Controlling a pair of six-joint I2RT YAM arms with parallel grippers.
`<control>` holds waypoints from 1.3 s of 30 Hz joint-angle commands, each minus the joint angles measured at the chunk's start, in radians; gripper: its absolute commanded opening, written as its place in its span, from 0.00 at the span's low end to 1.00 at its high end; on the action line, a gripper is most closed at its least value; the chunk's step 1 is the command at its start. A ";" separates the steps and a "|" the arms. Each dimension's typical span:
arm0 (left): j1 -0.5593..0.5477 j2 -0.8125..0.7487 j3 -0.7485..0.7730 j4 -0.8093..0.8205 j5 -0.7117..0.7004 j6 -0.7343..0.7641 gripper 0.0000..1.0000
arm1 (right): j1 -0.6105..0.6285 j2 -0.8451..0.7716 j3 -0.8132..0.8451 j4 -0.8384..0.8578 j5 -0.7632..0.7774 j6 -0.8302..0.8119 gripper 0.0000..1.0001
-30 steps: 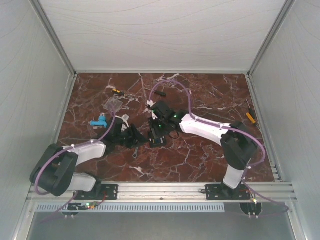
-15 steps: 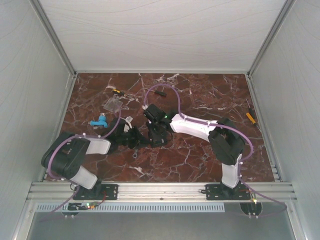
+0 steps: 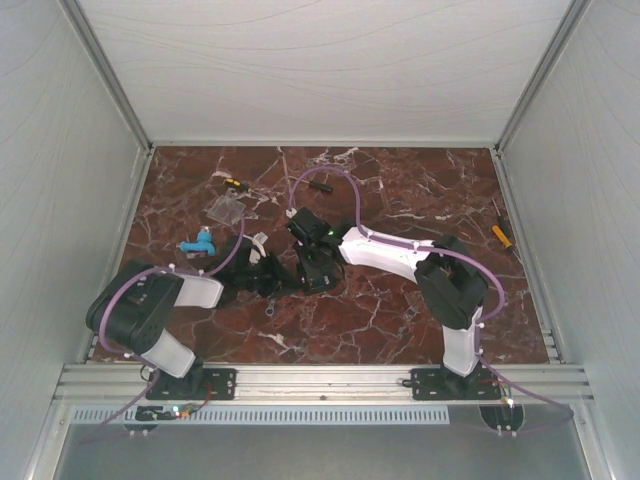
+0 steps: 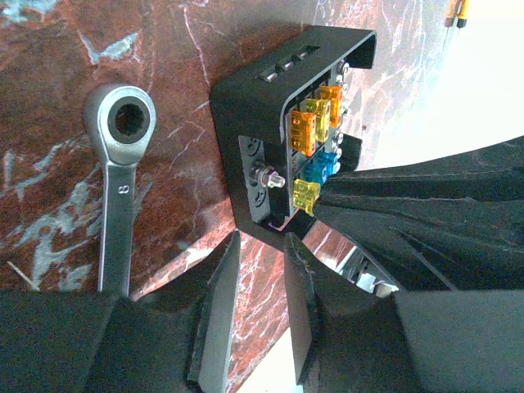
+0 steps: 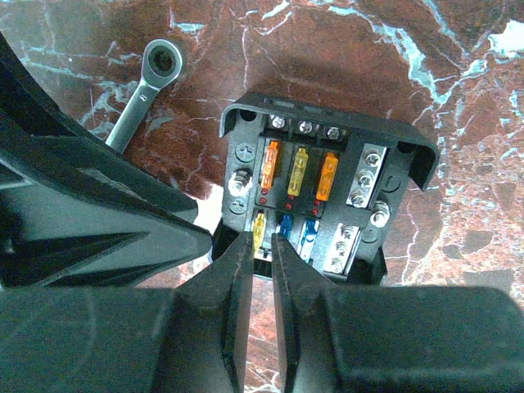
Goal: Snap on the fuse box
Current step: Install the fuse at the fuse box base.
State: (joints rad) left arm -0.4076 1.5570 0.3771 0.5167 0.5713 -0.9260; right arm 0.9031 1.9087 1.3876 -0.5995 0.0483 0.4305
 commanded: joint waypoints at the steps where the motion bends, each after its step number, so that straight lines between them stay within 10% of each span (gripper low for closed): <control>1: -0.010 0.013 0.023 0.037 0.000 -0.005 0.28 | 0.008 0.025 0.029 -0.005 0.021 0.002 0.11; 39: -0.017 -0.051 -0.012 0.054 -0.059 -0.067 0.29 | 0.017 0.170 0.033 -0.141 0.033 -0.093 0.00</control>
State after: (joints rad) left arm -0.4618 1.5524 0.3737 0.5369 0.5339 -0.9836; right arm 0.9119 1.9675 1.4597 -0.6678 0.0559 0.3786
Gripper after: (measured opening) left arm 0.285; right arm 0.009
